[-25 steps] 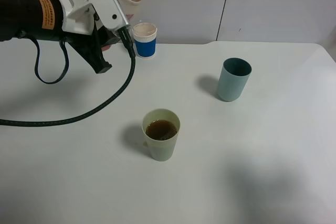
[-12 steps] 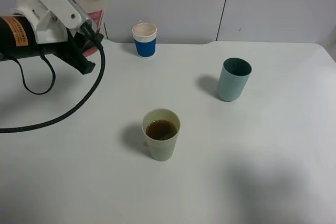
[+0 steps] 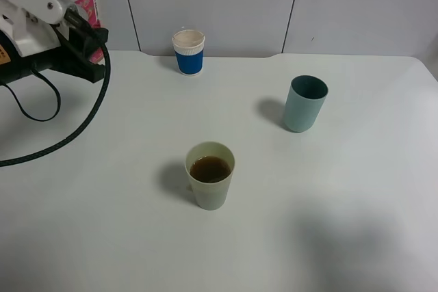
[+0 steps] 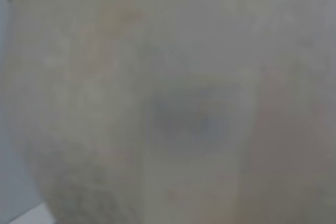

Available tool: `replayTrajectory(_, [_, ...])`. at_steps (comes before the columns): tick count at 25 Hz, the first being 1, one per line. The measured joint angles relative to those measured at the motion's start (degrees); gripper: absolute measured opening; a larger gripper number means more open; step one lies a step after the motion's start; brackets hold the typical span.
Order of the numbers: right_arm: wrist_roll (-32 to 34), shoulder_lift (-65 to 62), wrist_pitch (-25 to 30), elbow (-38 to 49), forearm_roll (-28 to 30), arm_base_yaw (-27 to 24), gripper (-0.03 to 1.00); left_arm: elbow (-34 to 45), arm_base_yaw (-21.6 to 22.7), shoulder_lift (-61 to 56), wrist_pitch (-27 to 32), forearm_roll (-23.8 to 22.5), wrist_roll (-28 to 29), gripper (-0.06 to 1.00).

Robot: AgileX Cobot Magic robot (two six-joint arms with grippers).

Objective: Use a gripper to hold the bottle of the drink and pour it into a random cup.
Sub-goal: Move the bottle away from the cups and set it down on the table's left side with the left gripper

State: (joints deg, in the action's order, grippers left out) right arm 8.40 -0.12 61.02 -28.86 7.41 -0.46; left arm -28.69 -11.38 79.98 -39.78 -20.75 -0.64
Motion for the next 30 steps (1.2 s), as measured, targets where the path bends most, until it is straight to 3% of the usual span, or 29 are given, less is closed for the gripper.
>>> replayTrajectory(7, [0.0, 0.0, 0.0, 0.0, 0.0, 0.0, 1.0, 4.4, 0.2, 6.3, -11.1, 6.8, -0.4, 0.33])
replayTrajectory(19, [0.0, 0.0, 0.0, 0.0, 0.0, 0.0, 1.0, 4.9, 0.2, 19.7, -26.3, 7.9, -0.5, 0.33])
replayTrajectory(30, [0.0, 0.0, 0.0, 0.0, 0.0, 0.0, 1.0, 5.2, 0.2, 31.4, -29.0, 9.0, -1.3, 0.33])
